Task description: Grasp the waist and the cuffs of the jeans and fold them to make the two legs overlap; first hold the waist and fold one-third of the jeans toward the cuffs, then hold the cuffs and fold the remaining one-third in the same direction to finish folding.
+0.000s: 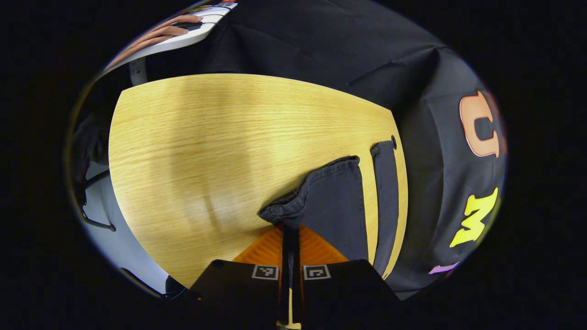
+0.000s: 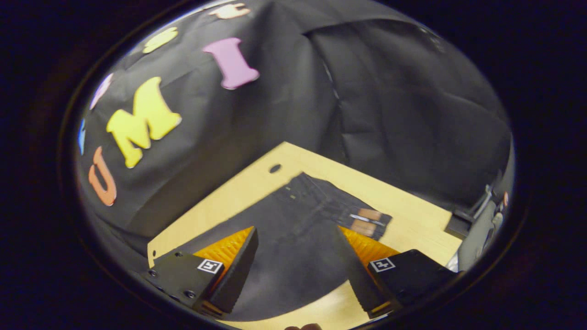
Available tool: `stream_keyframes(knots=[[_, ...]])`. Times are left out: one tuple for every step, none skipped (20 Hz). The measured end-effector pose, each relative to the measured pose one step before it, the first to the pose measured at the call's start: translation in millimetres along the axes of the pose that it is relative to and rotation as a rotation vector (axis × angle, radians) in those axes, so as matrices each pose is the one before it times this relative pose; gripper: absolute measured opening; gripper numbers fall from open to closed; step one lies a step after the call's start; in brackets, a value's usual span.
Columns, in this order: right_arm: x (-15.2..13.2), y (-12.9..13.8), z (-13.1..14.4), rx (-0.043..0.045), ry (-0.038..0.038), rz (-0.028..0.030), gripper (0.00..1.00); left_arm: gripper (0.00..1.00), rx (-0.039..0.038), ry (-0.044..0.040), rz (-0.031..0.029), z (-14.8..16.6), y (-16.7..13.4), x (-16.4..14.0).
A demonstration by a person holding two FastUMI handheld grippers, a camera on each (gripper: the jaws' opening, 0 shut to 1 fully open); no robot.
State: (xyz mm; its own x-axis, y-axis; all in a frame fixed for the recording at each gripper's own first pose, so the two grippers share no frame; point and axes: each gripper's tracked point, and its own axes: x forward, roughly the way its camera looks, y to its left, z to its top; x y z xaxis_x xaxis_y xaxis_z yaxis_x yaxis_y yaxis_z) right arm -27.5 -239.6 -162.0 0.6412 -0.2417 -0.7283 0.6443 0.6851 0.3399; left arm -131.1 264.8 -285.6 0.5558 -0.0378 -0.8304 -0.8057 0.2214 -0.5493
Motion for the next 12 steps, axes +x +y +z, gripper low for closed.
stream_keyframes(knots=[[7.8, -24.23, -1.8, 0.05868, 0.06506, -0.04115, 1.0, 0.06, 0.00747, 0.00391, 0.00116, -0.01, -0.78, 0.5], [6.06, -15.14, 2.4, 0.0593, 0.02914, -0.026, 0.95, 0.05, 0.00846, 0.00329, 0.0004, -0.39, -0.15, -0.24], [8.49, -16.86, -0.53, 0.0681, 0.03232, -0.02706, 0.95, 0.06, 0.00086, 0.00056, -0.00067, -0.16, 0.11, 0.11], [8.61, -8.9, 0.89, 0.0416, 0.01669, -0.01688, 0.95, 0.05, -0.01104, -0.00235, -0.00065, 0.11, 0.32, -0.31], [7.65, -10.95, -0.39, 0.02553, 0.0287, -0.03177, 0.95, 0.05, -0.01311, -0.00211, 0.00031, 0.32, -0.27, 1.04], [7.42, -9.04, -2.91, -0.00036, 0.03509, -0.02701, 0.95, 0.05, -0.00742, -0.00026, 0.0021, 0.18, -0.52, -0.51], [7.61, -5.56, -2.47, -0.00812, 0.02393, -0.01969, 0.91, 0.05, 0.00068, 0.00025, 0.00263, -0.07, 0.07, 0.17], [7.8, -1.61, -1.83, -0.00754, 0.02264, -0.00993, 0.95, 0.05, 0.00407, -0.00015, 0.00225, 0.4, 0.22, 0.17], [8.05, 2.19, -0.42, 0.00349, 0.01561, 0.00487, 0.95, 0.05, 0.00183, -0.00162, 0.00124, 0.4, -0.08, 0.44], [5.57, 1.59, -0.24, 0.00507, 0.01079, -0.00212, 0.88, 0.05, -0.0036, -0.00214, -0.00054, -0.37, 0.04, -0.21], [6.8, 2.37, 0.5, -0.00147, 0.01431, 0.00431, 0.88, 0.05, -0.00877, -0.004, -0.00174, 0.47, -0.67, -0.15], [6.44, 1.18, -3.01, -0.00832, 0.02048, 0.00263, 0.95, 0.05, -0.01039, -0.00465, -0.0008, -0.54, -0.14, 0.05]])
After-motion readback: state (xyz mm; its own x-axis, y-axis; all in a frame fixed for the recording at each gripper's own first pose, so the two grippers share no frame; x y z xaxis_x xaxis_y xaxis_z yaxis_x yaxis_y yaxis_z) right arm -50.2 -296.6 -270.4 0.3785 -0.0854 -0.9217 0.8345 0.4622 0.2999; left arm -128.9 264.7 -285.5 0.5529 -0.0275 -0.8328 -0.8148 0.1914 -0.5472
